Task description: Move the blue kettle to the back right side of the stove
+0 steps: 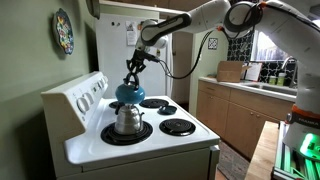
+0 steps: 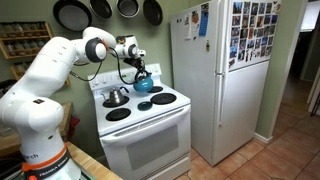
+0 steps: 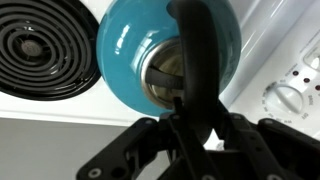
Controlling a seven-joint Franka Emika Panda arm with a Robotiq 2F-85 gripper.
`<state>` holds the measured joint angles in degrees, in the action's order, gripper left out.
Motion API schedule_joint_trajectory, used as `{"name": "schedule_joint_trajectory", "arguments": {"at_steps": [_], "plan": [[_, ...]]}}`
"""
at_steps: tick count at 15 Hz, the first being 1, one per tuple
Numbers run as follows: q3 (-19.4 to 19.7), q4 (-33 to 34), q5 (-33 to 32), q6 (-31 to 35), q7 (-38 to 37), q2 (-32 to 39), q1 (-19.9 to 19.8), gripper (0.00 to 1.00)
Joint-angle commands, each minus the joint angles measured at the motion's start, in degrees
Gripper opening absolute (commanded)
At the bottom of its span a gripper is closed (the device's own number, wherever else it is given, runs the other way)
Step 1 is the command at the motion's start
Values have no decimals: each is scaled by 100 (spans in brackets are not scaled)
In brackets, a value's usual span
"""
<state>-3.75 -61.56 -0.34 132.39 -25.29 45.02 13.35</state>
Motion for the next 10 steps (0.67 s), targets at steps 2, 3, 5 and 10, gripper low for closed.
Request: {"name": "schedule_joint_trajectory", "arguments": {"at_steps": [2,3,5,10], "plan": [[264,1219,155,329,-541,725,146,9],[338,1383,142,410,-708,850,172,9],[495,1647,114,548,-1068,1062,219,9],[968,2147,-52,758,-2254,1506,357,9]]}}
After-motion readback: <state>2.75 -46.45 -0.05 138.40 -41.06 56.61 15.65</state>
